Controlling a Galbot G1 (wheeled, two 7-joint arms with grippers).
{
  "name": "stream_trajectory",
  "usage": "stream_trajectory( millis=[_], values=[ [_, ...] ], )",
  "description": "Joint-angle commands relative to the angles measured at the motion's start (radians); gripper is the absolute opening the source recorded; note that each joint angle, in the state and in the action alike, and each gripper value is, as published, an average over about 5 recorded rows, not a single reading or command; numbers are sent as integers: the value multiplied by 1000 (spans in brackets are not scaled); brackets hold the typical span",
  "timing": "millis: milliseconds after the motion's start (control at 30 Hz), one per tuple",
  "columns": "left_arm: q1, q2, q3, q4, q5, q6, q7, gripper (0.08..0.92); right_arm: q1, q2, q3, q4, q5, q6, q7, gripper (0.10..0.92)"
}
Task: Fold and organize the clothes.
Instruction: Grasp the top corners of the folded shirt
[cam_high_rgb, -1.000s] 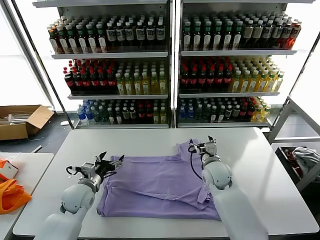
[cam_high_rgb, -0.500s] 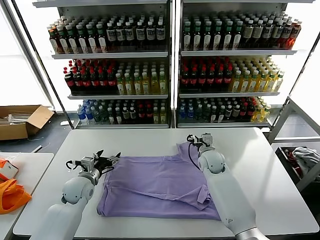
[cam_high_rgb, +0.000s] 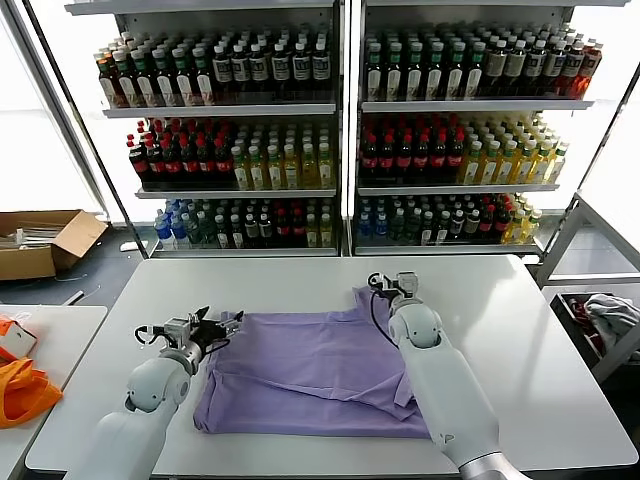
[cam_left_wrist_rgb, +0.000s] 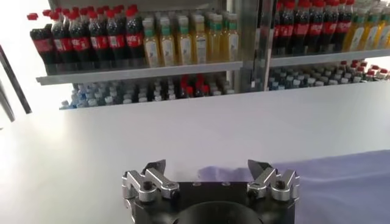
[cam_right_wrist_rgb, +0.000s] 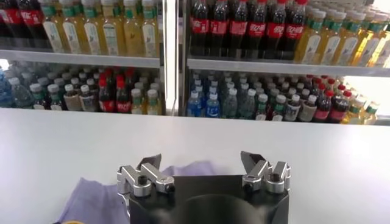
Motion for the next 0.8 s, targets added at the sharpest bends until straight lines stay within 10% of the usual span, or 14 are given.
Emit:
stream_trajectory(
  millis=[33, 433, 800],
  values=[
    [8, -1, 5, 5, -4, 4, 0, 822, -22, 5, 0, 13, -3, -11, 4, 823],
    [20, 2, 11, 10, -13, 2, 9, 811, -63, 3, 3, 41, -8, -28, 20, 811],
    [35, -7, 21, -15, -11, -8, 15, 516, -92, -10, 2, 93, 3, -45, 36, 516]
  ],
)
